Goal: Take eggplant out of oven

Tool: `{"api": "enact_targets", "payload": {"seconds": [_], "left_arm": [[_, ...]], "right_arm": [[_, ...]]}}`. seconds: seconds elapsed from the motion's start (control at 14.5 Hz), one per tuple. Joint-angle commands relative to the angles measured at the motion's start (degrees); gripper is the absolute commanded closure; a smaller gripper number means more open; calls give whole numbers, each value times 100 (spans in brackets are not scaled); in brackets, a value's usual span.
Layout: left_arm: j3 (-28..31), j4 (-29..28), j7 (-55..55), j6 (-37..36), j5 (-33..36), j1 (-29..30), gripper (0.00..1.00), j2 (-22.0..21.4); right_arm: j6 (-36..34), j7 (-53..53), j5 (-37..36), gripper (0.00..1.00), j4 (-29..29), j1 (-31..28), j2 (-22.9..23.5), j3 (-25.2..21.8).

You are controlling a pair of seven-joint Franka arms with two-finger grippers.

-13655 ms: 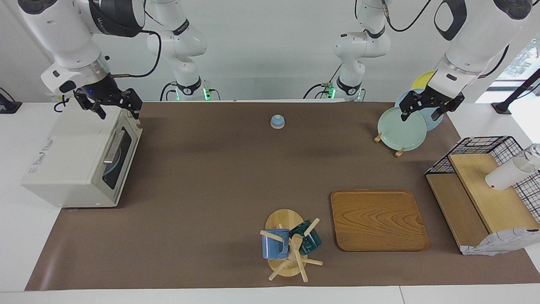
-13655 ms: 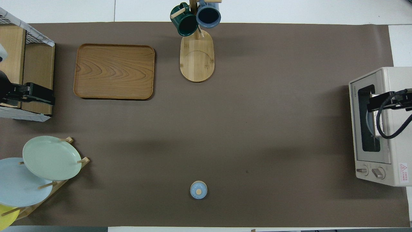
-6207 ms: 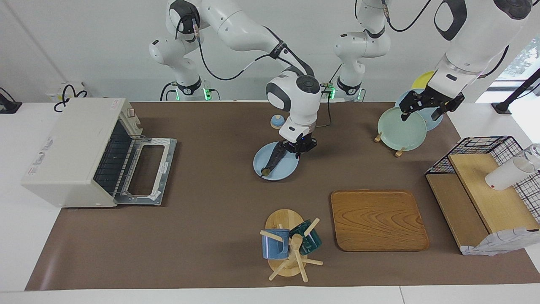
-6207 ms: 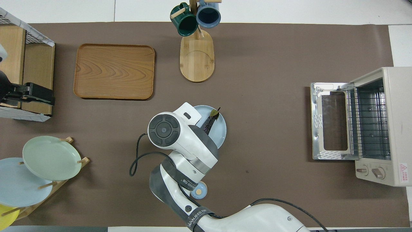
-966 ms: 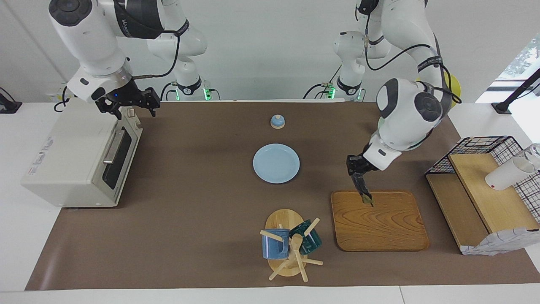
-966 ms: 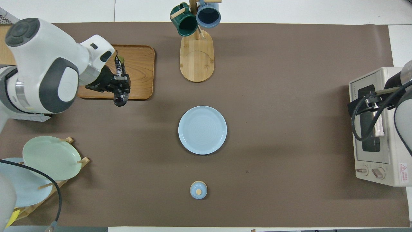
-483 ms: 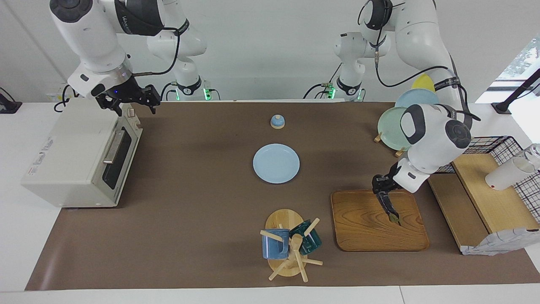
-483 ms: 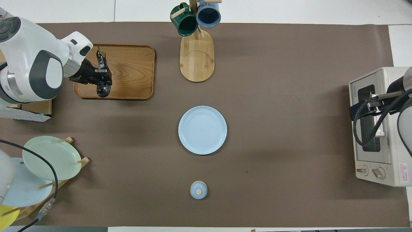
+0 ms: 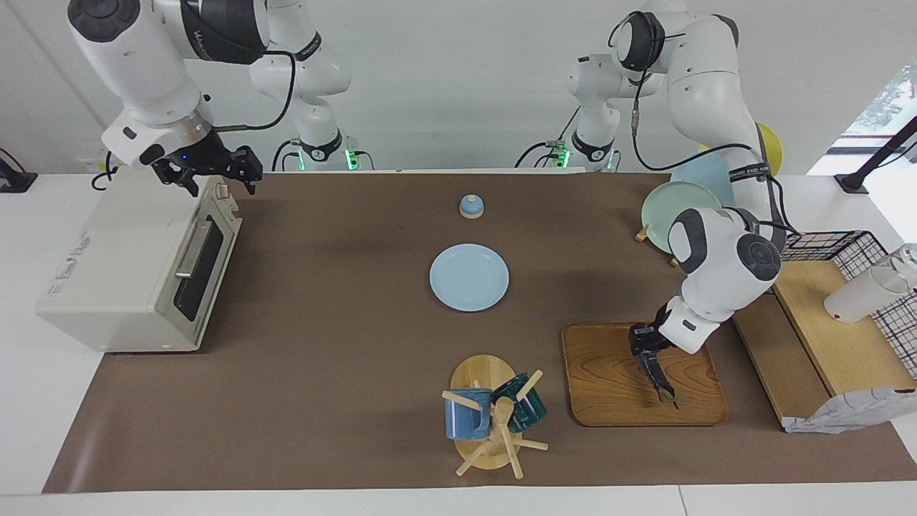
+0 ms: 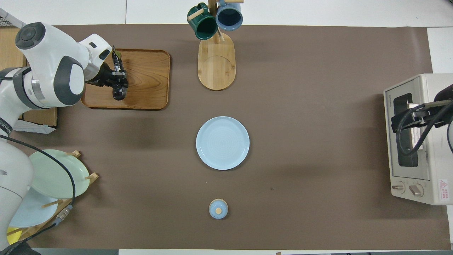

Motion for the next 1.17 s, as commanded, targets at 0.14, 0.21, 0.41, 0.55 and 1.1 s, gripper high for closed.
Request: {"api": "enact_targets", "payload": {"seconds": [0.14, 0.21, 0.41, 0.55, 1.1], "left_arm": [[4, 89, 113, -25, 140, 18, 1, 2], [12, 124, 157, -96, 228, 18, 0, -7], [12, 177, 148, -219, 220, 70, 0, -243], [21, 142, 69, -525, 185, 141, 0, -655], [294, 54, -124, -2353, 228, 141, 0, -2440]], "right_arm": [[251, 80, 119, 0, -37, -133, -36, 31], [288, 79, 119, 0, -10, -133, -36, 31], [271, 79, 128, 0, 34, -133, -36, 14], [280, 88, 137, 0, 51, -125, -27, 14], [315, 88, 278, 0, 121, -142, 34, -188]]}}
